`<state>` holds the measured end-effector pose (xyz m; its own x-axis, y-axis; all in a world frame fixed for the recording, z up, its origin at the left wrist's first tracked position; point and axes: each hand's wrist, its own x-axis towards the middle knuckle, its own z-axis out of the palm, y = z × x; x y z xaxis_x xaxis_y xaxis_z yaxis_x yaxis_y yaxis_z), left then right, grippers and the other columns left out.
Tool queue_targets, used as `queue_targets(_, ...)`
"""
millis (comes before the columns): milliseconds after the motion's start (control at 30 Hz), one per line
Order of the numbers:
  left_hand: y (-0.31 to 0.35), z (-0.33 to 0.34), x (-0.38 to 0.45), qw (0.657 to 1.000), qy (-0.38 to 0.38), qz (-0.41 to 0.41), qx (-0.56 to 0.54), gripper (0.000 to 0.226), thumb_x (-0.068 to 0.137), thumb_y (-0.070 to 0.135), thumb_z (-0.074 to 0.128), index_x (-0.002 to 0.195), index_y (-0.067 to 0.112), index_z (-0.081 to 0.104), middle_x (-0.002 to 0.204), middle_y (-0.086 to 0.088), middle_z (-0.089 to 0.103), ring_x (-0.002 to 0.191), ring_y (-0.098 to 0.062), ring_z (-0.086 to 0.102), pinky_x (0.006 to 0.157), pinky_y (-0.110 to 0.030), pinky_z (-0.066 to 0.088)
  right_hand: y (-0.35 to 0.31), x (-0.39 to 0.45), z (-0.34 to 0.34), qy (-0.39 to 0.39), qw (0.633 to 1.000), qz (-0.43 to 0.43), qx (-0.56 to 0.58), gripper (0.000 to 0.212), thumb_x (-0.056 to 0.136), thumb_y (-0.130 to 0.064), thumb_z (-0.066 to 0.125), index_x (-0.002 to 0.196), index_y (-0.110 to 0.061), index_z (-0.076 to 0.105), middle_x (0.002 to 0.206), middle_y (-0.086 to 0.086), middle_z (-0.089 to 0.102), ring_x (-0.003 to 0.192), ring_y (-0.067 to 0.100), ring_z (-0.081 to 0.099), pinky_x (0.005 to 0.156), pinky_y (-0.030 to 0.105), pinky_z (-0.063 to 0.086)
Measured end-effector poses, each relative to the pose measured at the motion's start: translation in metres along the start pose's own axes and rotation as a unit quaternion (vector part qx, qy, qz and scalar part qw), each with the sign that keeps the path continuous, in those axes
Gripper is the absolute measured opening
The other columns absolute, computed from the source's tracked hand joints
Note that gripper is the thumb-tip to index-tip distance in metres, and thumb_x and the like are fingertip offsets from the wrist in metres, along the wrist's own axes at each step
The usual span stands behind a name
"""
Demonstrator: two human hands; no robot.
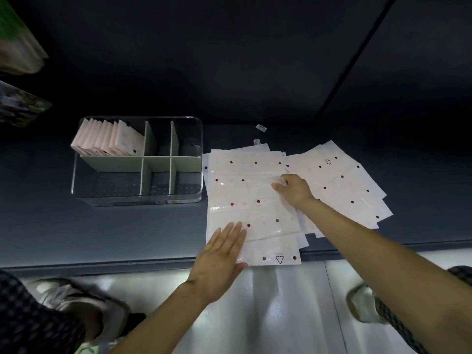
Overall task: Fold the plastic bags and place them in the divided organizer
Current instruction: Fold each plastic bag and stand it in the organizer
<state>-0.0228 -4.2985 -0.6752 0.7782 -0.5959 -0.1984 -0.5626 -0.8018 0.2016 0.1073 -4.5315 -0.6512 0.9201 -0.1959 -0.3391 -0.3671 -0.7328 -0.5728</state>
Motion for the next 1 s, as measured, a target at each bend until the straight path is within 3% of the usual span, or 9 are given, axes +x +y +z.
queue_targets(100,-0.005,0.008,-0.001,0.999,-0.029,0.000,0.029,0.071,0.089,0.058,-0.001,0.144,0.019,-0.022,0.151,0.001,-0.029,0.137,-0.021,-0.031,0.110,-0.041,-0.023,-0.003,-0.003,0.002,-0.002,0.999,0.014,-0.035,0.016,0.092,-0.025,0.055,0.082,-0.012,0.054,0.081,0.006,0.054,0.085,0.027,0.049,0.069,0.031,0.040)
queue_targets(167,-0.006,0.009,-0.002,0.999,-0.037,0.002,0.034,0.071,0.088,0.061,-0.002,0.143,0.022,-0.026,0.150,0.000,-0.032,0.136,-0.022,-0.033,0.110,-0.041,-0.024,-0.005,-0.014,0.003,0.055,0.994,-0.004,-0.092,0.028,0.092,-0.023,0.055,0.118,-0.011,0.054,0.113,0.011,0.056,0.109,0.029,0.048,0.089,0.036,0.043)
queue_targets(267,-0.004,0.012,-0.002,0.999,-0.039,0.004,0.038,0.066,0.092,0.061,0.004,0.141,0.030,-0.029,0.150,-0.003,-0.034,0.137,-0.024,-0.033,0.112,-0.040,-0.021,-0.008,-0.050,0.014,0.138,0.970,-0.144,-0.138,0.039,0.095,-0.020,0.051,0.131,-0.006,0.047,0.133,0.014,0.049,0.122,0.031,0.043,0.102,0.036,0.034)
queue_targets(433,-0.001,0.012,0.000,0.999,-0.043,0.000,0.031,0.064,0.096,0.060,0.012,0.143,0.033,-0.021,0.148,-0.006,-0.034,0.134,-0.026,-0.036,0.112,-0.039,-0.022,0.017,-0.125,0.056,-0.019,0.878,-0.402,-0.261,0.050,0.091,-0.029,0.059,0.133,-0.004,0.050,0.141,0.010,0.047,0.132,0.027,0.044,0.108,0.048,0.034)
queue_targets(500,-0.002,0.012,0.000,0.999,-0.041,0.000,0.034,0.065,0.095,0.061,0.011,0.144,0.031,-0.020,0.148,-0.005,-0.034,0.132,-0.026,-0.037,0.113,-0.038,-0.021,0.034,-0.141,0.063,-0.073,0.873,-0.379,-0.300,0.060,0.096,-0.044,0.042,0.141,-0.005,0.038,0.150,0.009,0.033,0.139,0.024,0.029,0.112,0.049,0.026)
queue_targets(600,-0.003,0.012,-0.001,0.999,-0.037,0.001,0.032,0.064,0.095,0.060,0.013,0.137,0.036,-0.029,0.148,-0.005,-0.034,0.135,-0.026,-0.034,0.114,-0.037,-0.018,0.062,-0.142,0.052,-0.102,0.882,-0.309,-0.341,0.073,0.093,-0.056,0.011,0.150,-0.010,0.004,0.156,0.003,-0.007,0.145,0.019,-0.008,0.119,0.040,-0.005)
queue_targets(733,-0.007,0.011,-0.005,1.000,-0.021,-0.003,0.011,0.062,0.096,0.059,0.016,0.140,0.040,-0.023,0.149,-0.002,-0.031,0.138,-0.024,-0.031,0.114,-0.035,-0.018,0.089,-0.137,0.024,-0.076,0.884,-0.250,-0.386,0.076,0.090,-0.059,0.003,0.149,-0.013,-0.007,0.153,0.001,-0.018,0.144,0.015,-0.015,0.116,0.031,-0.016)
queue_targets(900,-0.014,0.009,-0.012,0.999,0.006,-0.019,-0.027,0.056,0.098,0.053,0.023,0.148,0.039,0.003,0.154,-0.001,-0.021,0.144,-0.023,-0.017,0.112,-0.032,-0.019,0.095,-0.133,0.002,-0.046,0.906,-0.227,-0.354,0.070,0.094,-0.053,0.006,0.149,-0.011,0.013,0.157,0.001,0.002,0.146,0.013,0.001,0.119,0.028,-0.005)
queue_targets(1000,-0.011,0.008,-0.010,0.999,0.014,-0.030,-0.040,0.055,0.097,0.054,0.021,0.149,0.039,0.010,0.158,-0.003,-0.014,0.145,-0.021,-0.015,0.113,-0.029,-0.015,0.071,-0.128,0.000,0.041,0.917,-0.293,-0.269,0.047,0.097,-0.038,0.042,0.119,-0.002,0.063,0.131,0.010,0.058,0.122,0.026,0.054,0.108,0.042,0.038)
